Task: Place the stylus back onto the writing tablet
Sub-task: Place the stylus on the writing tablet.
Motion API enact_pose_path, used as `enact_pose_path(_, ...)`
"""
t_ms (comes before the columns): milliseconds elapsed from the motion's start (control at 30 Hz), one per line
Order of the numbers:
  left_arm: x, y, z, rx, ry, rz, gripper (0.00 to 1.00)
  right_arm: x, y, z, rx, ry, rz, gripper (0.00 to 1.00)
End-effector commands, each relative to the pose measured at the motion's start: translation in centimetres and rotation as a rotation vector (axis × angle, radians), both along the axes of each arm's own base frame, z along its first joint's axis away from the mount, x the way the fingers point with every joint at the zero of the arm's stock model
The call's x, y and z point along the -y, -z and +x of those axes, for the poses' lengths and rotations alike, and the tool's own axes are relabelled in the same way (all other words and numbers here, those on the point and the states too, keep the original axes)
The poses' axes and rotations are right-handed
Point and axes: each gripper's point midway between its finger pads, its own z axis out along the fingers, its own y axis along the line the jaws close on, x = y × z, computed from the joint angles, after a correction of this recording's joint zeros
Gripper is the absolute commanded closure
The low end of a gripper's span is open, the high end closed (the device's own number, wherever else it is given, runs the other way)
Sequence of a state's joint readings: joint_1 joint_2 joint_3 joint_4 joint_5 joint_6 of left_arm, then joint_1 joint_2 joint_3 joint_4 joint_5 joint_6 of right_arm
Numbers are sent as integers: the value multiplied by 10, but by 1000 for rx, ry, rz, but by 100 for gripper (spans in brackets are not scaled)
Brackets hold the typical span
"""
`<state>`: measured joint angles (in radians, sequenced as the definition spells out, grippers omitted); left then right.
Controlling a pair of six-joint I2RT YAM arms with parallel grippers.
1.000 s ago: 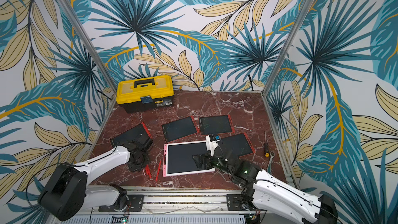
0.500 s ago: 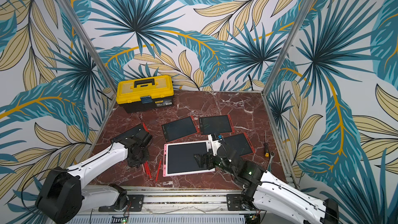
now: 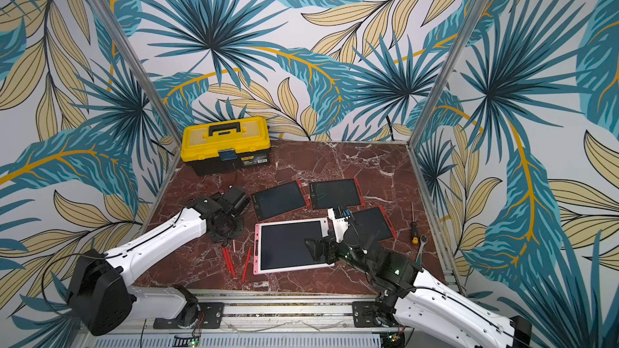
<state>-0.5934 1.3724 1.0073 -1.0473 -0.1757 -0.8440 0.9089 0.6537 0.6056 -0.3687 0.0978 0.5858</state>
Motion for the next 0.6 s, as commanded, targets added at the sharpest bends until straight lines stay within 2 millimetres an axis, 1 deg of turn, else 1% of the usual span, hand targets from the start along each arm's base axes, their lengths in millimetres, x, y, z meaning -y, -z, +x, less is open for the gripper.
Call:
enact_pose_path(0,15,-4,3,-6,36,20,94,3,0,0,10,10,-8,0)
enact_pose_path(133,32,1,5,-26,72,27,94,2,2,0,1,14,4,0)
enact_pose_path(233,40,6,4,-47,97,29,94,2,6,1,-8,21,6,1)
enact_pose_path(467,50,20,0,-94,149,38,94,3,14,0,-26,33,24,1)
enact_pose_path(567,60,28,0,-111,193,8,94,5,14,-1,-25,36,28,0)
